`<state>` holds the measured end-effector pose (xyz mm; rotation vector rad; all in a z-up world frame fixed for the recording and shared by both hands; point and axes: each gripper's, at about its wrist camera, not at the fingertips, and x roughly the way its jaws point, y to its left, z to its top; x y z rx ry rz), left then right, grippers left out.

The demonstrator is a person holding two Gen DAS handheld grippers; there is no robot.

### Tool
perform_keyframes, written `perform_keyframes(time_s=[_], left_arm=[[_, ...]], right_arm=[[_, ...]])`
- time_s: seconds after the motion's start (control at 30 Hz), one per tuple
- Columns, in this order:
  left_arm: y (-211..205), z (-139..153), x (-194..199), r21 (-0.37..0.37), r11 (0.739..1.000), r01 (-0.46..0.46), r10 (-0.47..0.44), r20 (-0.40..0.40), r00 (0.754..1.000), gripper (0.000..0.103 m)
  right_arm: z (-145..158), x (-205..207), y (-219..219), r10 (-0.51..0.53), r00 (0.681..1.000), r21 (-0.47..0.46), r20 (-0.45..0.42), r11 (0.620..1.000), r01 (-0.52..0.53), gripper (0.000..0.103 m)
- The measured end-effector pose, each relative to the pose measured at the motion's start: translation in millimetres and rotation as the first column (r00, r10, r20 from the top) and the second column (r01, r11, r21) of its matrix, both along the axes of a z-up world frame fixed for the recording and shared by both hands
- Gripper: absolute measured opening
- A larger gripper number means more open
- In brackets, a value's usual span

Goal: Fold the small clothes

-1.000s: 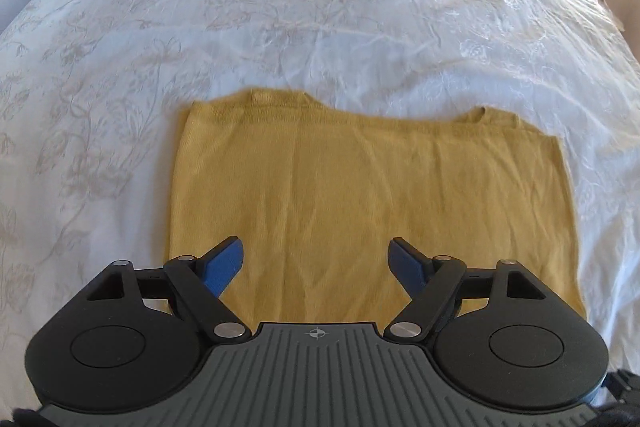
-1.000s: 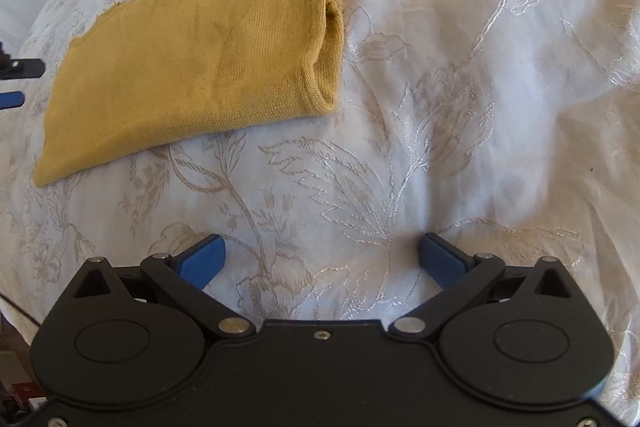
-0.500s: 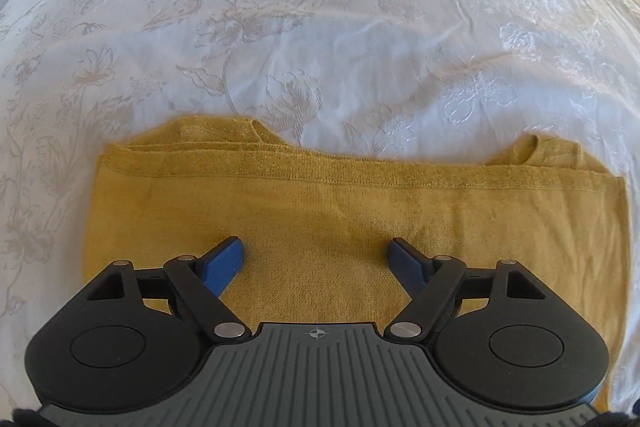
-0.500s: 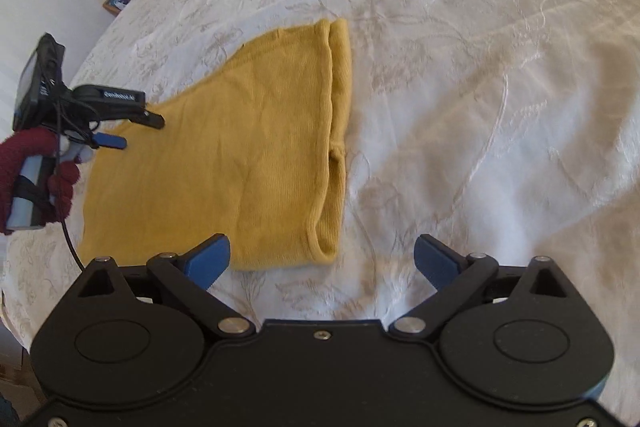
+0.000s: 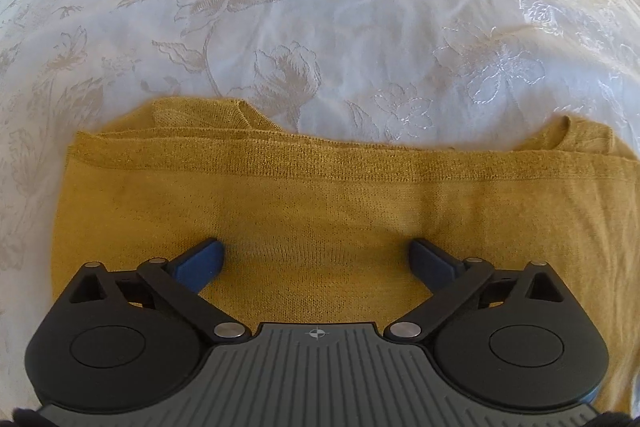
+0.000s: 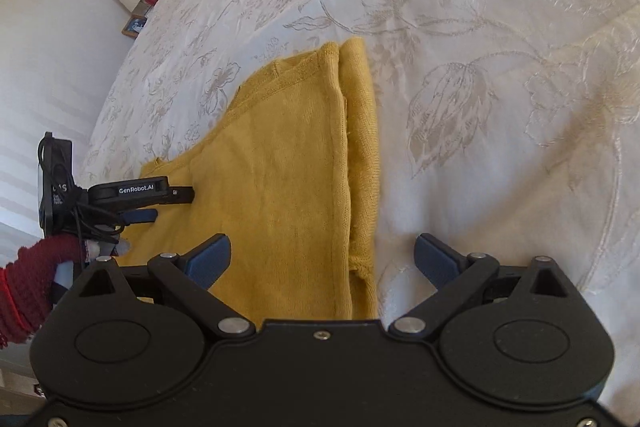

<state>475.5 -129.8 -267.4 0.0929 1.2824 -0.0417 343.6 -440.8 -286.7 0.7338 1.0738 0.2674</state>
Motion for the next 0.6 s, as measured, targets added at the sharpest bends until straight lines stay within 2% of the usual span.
perform_keyframes(time_s=[0.13,0.33,0.4,0.47,0.6], left_arm=[[3,-2,1,0.006,1.000,-0.004,0.004,0.009,1.000,0.103],[1,-2,2,0.002,1.000,0.003,-0.003,0.008,1.000,0.103],[2,6,0,-0.010,1.000,-0.002,0.002,0.012,1.000,0.098],[1,19,-7,-0.016,1.000,0.004,-0.004,0.029,1.000,0.085],[0,39,-40,-0.059,0.998,0.012,-0.008,0.052,0.999,0.083]], right_arm=[[-11,16,0,-0.009,1.000,0.103,-0.007,0.995,0.010,0.101],[-13,33,4,-0.005,1.000,0.136,-0.008,0.991,0.006,0.103],[-14,33,3,-0.008,1.000,0.141,-0.009,0.990,0.009,0.103],[-13,29,1,-0.003,1.000,0.143,-0.001,0.990,0.003,0.103],[-12,25,0,0.006,1.000,0.131,0.008,0.991,-0.007,0.102]])
